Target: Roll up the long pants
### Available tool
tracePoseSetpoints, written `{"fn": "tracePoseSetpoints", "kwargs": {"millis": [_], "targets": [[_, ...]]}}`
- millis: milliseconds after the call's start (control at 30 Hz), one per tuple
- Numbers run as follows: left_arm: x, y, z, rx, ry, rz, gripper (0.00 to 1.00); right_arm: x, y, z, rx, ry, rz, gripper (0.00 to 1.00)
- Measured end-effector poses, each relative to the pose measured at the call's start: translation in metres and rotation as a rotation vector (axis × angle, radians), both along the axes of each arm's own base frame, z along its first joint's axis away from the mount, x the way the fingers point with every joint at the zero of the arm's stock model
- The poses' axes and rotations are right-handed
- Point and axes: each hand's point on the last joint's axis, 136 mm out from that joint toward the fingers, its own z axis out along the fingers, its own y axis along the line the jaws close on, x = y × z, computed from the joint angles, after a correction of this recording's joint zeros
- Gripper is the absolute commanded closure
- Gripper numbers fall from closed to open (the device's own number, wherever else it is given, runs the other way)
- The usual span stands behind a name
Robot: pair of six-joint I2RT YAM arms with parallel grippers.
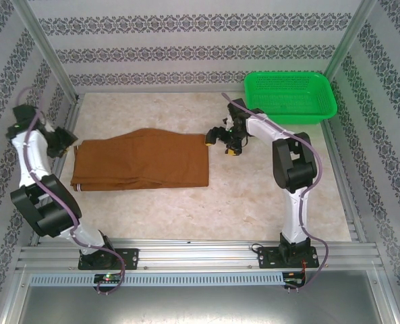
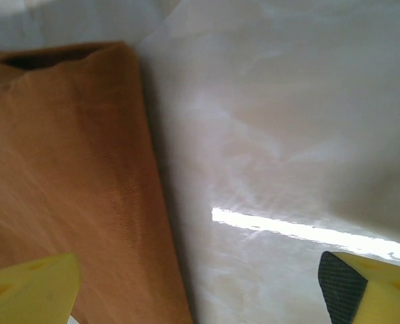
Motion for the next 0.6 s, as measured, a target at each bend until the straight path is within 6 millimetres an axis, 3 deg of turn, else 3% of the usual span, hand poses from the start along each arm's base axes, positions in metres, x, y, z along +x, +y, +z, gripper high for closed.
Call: {"fn": "tracePoseSetpoints", "kwargs": {"millis": [67,200,400,600], "targets": [[0.002,-0.030,-0.016,-0.020,0.012,-0.054,0.76,0.001,0.007,-0.004,-0.014,-0.006,0.025,0.18],[0.003,-0.073,-0.067,-0.089,0.084,-0.114,0.76,0.004,0.011,-0.014,-0.048,-0.010,0.055,0.23],[0.021,-0.095,-0.124,-0.129,0.184,-0.160,0.78,0.019,0.012,-0.027,-0.071,-0.018,0.057,0.24],[0.037,-0.108,-0.146,-0.116,0.226,-0.201,0.81,0.038,0.023,-0.025,-0.033,-0.048,0.049,0.28]]}}
